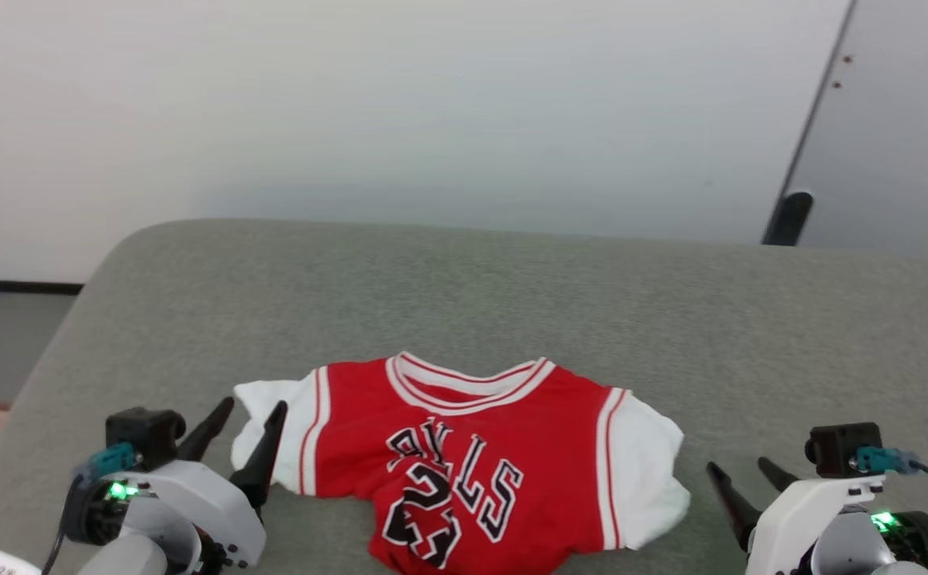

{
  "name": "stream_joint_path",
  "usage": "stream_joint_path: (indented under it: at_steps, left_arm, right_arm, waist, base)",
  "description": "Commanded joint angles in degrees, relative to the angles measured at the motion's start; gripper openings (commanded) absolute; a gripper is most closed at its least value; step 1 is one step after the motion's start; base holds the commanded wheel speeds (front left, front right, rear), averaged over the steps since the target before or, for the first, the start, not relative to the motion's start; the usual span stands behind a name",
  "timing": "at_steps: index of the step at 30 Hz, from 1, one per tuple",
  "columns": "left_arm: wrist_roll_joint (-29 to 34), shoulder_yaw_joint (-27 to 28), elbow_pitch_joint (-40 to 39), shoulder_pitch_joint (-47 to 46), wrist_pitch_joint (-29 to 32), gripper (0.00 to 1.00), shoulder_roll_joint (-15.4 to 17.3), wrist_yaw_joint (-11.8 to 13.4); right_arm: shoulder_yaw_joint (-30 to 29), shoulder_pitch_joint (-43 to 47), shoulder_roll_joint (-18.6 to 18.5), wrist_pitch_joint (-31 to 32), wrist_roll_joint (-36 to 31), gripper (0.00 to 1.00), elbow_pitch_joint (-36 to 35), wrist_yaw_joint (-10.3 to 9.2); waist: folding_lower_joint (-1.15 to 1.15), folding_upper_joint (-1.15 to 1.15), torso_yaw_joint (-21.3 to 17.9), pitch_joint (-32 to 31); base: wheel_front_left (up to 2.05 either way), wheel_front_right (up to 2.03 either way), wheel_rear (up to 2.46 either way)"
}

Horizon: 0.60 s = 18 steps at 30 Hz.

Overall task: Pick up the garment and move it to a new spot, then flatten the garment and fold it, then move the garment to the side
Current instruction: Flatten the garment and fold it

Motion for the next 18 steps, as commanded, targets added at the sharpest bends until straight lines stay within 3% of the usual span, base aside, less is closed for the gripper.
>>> stream_joint_path:
  at_steps: [1,10,18]
  left_arm:
    - [0.5,0.4,0.8,0.6,-1.6,1.0,-0.4,0.1]
    - [2.4,2.4,3.7,1.3,-5.1,1.0,-4.4,-0.2]
    - [6.1,3.3,5.0,-0.4,-5.4,1.0,-7.5,-0.6]
  right_arm:
    - [0.4,-0.8,0.0,1.7,1.5,1.0,-0.1,-0.06]
    - [0.9,-1.9,-0.6,13.2,4.1,1.0,0.7,-0.06]
    - [-1.1,-3.4,0.8,17.3,-0.1,1.0,5.3,-0.06]
  waist:
    - [0.0,0.0,2.6,-0.3]
    - [0.0,0.0,7.7,0.7]
    - [0.0,0.0,11.5,2.0]
  base:
    - [0.0,0.0,0.0]
    - [0.0,0.0,0.0]
    - [0.0,0.0,0.0]
